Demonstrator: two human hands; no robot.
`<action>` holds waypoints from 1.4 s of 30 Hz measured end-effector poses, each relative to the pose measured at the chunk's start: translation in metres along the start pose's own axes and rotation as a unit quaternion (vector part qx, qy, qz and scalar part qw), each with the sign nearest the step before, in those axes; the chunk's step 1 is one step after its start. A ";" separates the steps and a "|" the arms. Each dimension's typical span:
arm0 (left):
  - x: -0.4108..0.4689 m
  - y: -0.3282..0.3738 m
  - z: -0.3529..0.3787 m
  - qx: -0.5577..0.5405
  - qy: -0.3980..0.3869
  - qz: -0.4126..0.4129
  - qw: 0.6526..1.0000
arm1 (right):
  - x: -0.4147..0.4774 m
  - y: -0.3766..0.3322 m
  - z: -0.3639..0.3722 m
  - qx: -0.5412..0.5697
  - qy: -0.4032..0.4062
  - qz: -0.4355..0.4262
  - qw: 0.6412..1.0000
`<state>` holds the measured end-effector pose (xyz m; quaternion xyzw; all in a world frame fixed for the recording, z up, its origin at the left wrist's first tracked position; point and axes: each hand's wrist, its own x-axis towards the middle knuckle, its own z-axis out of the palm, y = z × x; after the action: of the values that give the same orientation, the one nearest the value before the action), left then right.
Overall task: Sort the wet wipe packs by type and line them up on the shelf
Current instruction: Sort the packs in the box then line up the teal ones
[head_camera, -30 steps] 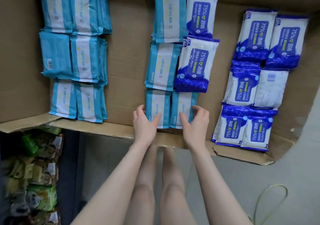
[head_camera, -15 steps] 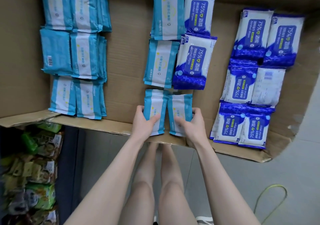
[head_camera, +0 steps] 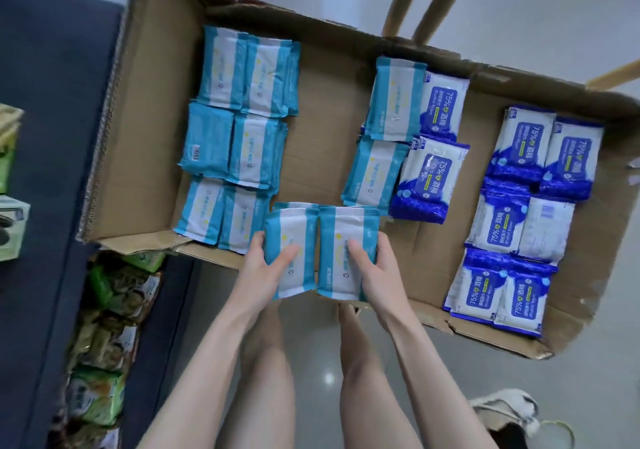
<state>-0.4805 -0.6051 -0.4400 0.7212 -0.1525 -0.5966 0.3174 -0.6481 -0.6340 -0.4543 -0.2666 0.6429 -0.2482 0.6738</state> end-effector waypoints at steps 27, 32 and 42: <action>0.143 0.012 -0.189 0.314 -0.034 -0.055 0.947 | 0.072 0.047 0.229 -0.327 0.083 0.036 0.941; 0.141 0.015 -0.194 0.334 -0.028 -0.048 0.941 | 0.073 0.035 0.219 -0.380 0.045 0.049 0.923; 0.096 0.055 -0.186 0.475 -0.019 0.115 0.872 | 0.040 -0.015 0.191 -0.440 0.078 -0.041 0.894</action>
<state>-0.2705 -0.6524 -0.4620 0.7509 -0.5050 -0.4256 0.0000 -0.4551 -0.6646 -0.4675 -0.5421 0.7250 0.0127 0.4247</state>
